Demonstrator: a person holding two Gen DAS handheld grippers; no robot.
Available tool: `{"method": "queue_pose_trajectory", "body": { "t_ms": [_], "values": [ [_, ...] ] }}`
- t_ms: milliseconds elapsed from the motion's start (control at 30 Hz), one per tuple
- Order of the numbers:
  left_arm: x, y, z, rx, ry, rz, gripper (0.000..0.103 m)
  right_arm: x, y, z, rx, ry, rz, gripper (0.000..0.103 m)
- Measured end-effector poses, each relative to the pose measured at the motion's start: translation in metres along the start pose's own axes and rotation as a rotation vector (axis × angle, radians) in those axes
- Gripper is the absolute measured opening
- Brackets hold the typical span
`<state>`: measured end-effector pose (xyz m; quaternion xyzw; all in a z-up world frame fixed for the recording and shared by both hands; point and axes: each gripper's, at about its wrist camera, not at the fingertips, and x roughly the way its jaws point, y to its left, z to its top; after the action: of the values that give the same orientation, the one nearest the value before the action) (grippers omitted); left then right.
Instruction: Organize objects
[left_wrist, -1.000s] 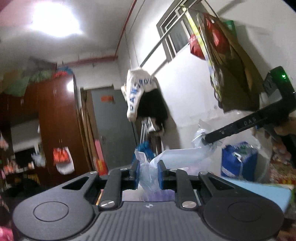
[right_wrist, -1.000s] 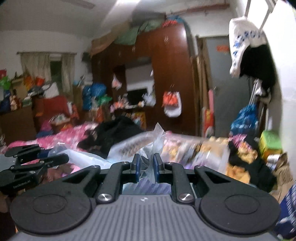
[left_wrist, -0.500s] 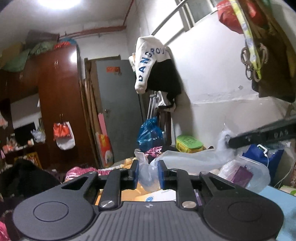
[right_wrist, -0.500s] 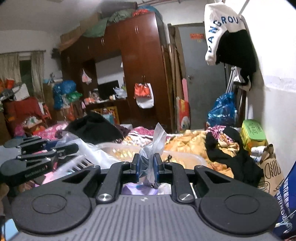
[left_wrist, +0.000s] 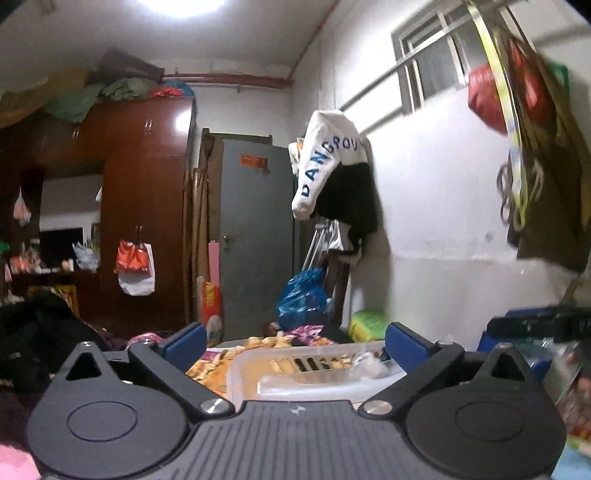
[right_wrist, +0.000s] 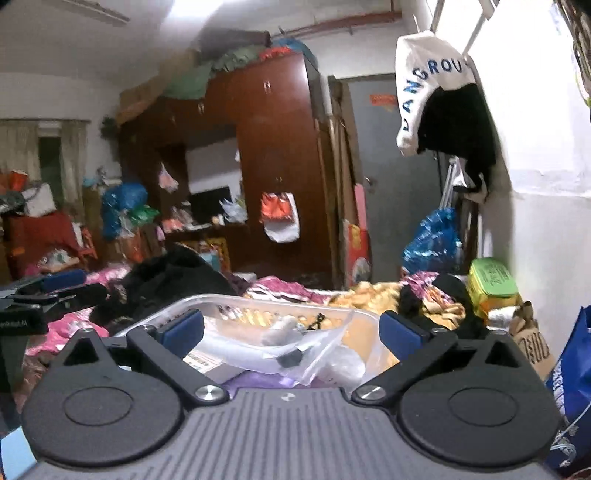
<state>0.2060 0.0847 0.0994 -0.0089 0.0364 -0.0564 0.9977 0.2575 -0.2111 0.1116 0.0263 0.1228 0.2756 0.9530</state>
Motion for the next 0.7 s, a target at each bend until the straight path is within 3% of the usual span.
{"method": "queue_pose_trajectory", "body": {
  "t_ms": [133, 300, 400, 700],
  "values": [
    [0.011, -0.007, -0.005, 0.017, 0.121, 0.02, 0.103, 0.016, 0.0, 0.0, 0.008, 0.077, -0.021, 0.103],
    [0.003, -0.015, -0.01, 0.014, 0.183, 0.008, 0.103, 0.005, 0.022, -0.013, -0.065, 0.042, -0.194, 0.103],
    [-0.009, -0.023, -0.01, 0.022, 0.193, -0.003, 0.103, -0.008, 0.039, -0.023, -0.13, 0.016, -0.254, 0.103],
    [-0.044, -0.048, -0.01, 0.039, 0.226, 0.001, 0.103, -0.042, 0.046, -0.032, -0.076, 0.138, -0.146, 0.103]
  ]
}}
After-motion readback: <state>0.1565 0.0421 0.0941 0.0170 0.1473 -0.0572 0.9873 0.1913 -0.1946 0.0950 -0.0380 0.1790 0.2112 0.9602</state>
